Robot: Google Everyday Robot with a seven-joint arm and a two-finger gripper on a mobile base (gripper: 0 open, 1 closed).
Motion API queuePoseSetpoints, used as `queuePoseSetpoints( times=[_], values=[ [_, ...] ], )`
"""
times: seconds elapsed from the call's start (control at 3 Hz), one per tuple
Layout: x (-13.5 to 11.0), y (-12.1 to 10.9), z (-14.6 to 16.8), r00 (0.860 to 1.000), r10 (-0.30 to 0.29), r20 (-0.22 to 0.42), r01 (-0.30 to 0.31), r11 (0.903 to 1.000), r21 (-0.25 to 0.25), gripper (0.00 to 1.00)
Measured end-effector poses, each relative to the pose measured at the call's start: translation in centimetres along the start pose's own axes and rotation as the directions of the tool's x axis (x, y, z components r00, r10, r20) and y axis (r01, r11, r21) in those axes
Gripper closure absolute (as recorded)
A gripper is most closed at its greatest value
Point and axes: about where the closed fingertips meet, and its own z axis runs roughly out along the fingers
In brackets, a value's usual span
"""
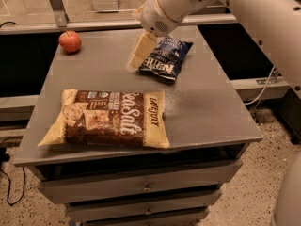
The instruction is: Pick apple
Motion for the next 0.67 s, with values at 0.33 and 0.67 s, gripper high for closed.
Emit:
queuePoseSetpoints(
  times=[0.33,0.67],
  values=[
    [-1.5,-4.1,5.6,0.998,0.021,0.065,-0.024,0.9989,0.039,0.0],
    [-2.9,-7.5,11.2,0.991,0.061,0.123,-0.067,0.9968,0.044,0.0]
  ],
)
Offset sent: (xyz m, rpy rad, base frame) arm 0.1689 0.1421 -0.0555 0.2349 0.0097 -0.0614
